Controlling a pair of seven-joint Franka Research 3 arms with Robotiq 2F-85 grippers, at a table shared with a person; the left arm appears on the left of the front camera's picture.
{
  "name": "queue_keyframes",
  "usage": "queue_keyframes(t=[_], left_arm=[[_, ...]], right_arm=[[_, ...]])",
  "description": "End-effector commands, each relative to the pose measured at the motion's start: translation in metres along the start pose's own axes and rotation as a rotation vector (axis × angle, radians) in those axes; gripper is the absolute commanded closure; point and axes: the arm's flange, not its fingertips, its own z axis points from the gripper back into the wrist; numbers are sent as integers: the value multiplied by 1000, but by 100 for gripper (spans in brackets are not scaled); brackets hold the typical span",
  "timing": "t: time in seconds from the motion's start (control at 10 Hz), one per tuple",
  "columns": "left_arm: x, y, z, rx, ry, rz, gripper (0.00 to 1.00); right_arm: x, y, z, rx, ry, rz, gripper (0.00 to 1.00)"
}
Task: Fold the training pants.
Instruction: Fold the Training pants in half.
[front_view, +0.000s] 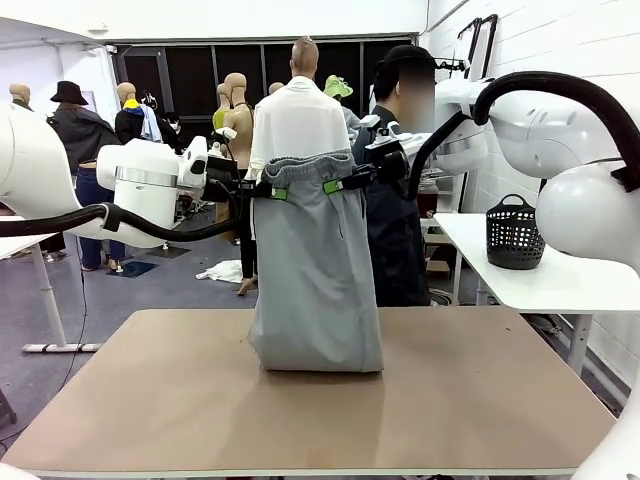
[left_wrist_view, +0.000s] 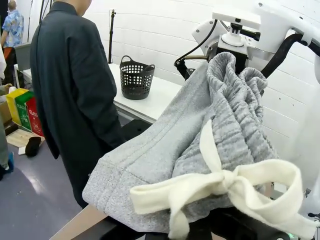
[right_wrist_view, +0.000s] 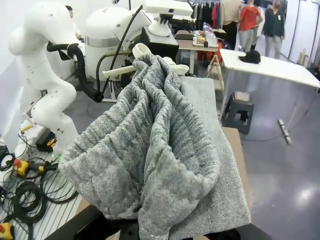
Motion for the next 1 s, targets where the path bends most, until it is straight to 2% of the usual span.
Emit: queue_keyframes(t=[0.0,0.5,0.9], left_arm=[[-1,0,0,-2,1,1,100],[-49,-33,1,-92,59,149,100],[-108,-42,-4,-128,109,345,100]], right_arm=[[0,2,0,1,1,-2,100],[-40,42,-33,48,-30,-116,100],[-95,57,-59,65,-128,-277,100]])
